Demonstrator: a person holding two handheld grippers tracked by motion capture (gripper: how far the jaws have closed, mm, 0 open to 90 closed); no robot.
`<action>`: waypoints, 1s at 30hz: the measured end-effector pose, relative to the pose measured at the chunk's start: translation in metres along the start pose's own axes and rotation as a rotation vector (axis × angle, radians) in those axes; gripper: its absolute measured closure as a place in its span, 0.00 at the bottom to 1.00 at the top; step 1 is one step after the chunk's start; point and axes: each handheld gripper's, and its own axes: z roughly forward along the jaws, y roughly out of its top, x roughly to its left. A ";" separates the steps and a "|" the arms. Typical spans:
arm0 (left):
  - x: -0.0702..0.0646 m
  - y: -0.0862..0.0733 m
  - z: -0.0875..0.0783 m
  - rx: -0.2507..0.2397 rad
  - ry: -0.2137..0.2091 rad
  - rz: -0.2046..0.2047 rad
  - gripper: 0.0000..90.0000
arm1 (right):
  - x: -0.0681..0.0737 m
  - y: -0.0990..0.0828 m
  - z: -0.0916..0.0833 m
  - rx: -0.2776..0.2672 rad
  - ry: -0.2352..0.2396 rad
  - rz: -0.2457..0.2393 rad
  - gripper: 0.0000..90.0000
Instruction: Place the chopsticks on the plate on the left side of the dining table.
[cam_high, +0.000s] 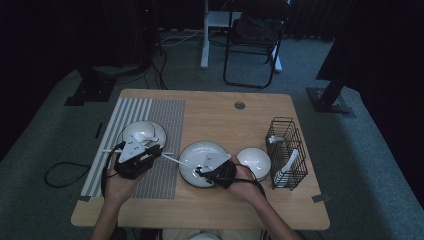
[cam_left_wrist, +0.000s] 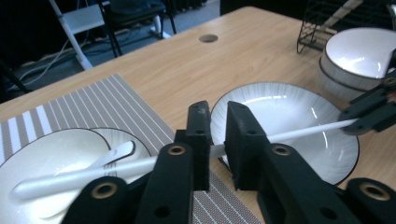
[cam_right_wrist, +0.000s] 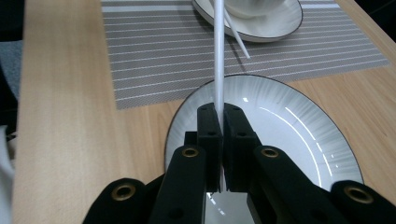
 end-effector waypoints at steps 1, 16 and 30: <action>0.001 0.000 -0.003 -0.011 0.003 -0.003 0.87 | -0.001 0.001 0.002 0.005 -0.002 0.003 0.97; 0.016 -0.032 -0.042 -0.032 0.127 -0.030 0.78 | 0.000 0.037 0.045 0.060 -0.001 -0.036 0.97; 0.025 -0.072 -0.047 0.046 0.221 -0.084 0.78 | -0.004 0.087 0.080 0.087 0.067 -0.090 0.97</action>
